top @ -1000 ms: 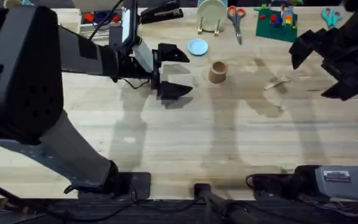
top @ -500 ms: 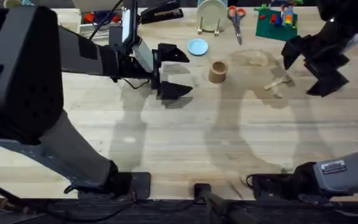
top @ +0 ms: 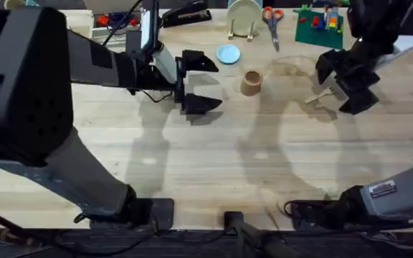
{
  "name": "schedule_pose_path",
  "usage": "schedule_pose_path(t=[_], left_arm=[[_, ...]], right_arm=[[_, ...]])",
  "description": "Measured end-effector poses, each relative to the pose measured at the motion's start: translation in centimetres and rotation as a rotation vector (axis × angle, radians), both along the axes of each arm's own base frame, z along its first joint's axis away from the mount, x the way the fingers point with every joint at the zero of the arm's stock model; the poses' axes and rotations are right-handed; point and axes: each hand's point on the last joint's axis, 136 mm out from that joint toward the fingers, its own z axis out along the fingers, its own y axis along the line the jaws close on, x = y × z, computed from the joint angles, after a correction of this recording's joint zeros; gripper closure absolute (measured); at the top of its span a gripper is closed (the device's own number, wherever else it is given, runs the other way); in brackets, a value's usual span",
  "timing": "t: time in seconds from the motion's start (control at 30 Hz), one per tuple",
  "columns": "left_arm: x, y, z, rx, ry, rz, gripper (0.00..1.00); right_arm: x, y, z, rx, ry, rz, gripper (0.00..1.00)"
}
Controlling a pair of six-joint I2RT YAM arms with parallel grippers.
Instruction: Pick up a utensil and set it on the pink plate, then put the other utensil in the container.
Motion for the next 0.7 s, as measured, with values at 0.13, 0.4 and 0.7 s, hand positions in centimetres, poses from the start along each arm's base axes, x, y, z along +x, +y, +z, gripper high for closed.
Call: schedule_pose_path(t=[0.13, 0.4, 0.7], left_arm=[[0.0, 0.0, 0.0, 0.000, 0.000, 0.000, 0.006], [0.0, 0.0, 0.0, 0.000, 0.000, 0.000, 0.006], [0.0, 0.0, 0.0, 0.000, 0.000, 0.000, 0.006]], right_arm=[[0.5, 0.0, -1.1, 0.002, -0.008, -0.004, 0.007], [1.0, 0.2, -1.9, 0.017, -0.016, -0.007, 0.007], [1.1, 0.4, -2.0, 0.036, -0.017, -0.011, 0.007]])
